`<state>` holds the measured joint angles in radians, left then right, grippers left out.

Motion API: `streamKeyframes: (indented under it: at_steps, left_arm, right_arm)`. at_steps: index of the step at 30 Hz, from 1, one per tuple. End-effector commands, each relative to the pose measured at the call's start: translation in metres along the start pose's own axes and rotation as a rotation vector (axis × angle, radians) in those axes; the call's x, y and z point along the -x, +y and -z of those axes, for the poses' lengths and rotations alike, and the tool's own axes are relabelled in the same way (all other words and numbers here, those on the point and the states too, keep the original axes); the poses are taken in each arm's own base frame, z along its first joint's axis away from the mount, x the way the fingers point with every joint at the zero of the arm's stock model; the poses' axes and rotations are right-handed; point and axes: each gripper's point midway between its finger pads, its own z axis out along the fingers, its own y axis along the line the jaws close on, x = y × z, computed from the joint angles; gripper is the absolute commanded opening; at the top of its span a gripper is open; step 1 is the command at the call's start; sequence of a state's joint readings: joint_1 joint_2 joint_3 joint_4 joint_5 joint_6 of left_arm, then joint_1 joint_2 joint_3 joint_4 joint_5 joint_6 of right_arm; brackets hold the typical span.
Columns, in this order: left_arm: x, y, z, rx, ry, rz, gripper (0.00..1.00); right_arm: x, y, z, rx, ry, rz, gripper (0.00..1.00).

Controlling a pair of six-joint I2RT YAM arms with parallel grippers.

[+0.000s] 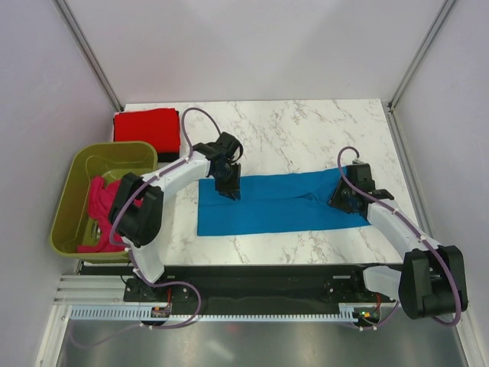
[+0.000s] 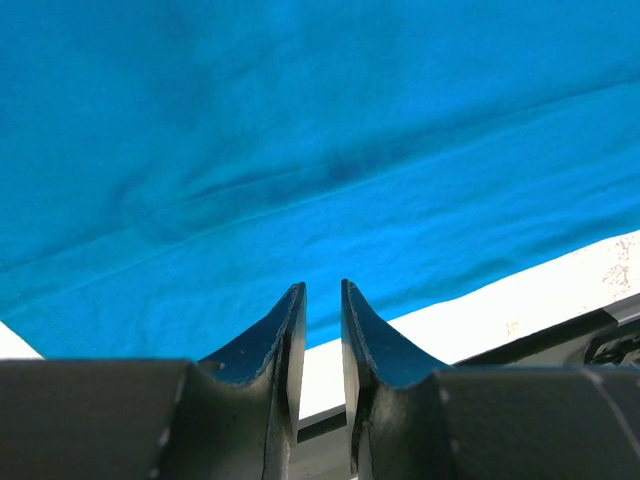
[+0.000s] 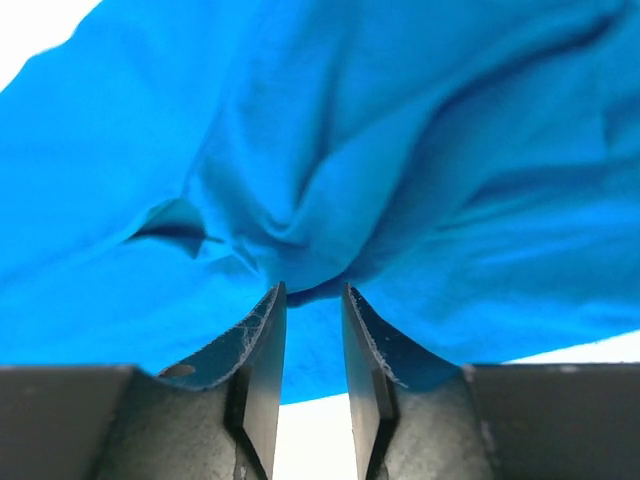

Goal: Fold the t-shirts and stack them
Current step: Fold the tshirt

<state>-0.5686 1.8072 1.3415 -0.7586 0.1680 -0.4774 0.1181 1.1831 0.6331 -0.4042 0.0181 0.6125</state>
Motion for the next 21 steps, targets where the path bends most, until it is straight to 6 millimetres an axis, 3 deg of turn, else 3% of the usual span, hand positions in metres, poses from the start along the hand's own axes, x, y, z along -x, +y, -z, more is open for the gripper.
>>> streamKeyframes:
  at_steps: [1, 11, 17, 21]
  left_arm:
    - [0.005, -0.006, 0.014, -0.031, -0.047, -0.012, 0.28]
    - [0.001, -0.001, 0.007, -0.015, -0.028, -0.022, 0.27]
    - [0.0, -0.001, 0.006, -0.015, -0.025, -0.021, 0.27]
    - [0.001, -0.001, 0.008, -0.014, -0.03, -0.026, 0.27]
  right_arm:
    - [0.024, 0.026, 0.008, 0.096, -0.059, 0.175, 0.37]
    - [0.025, 0.028, 0.013, 0.052, -0.052, 0.333, 0.38]
    - [0.01, 0.039, -0.001, 0.077, 0.028, 0.438, 0.4]
    - [0.005, 0.036, -0.006, -0.012, 0.025, 0.502, 0.41]
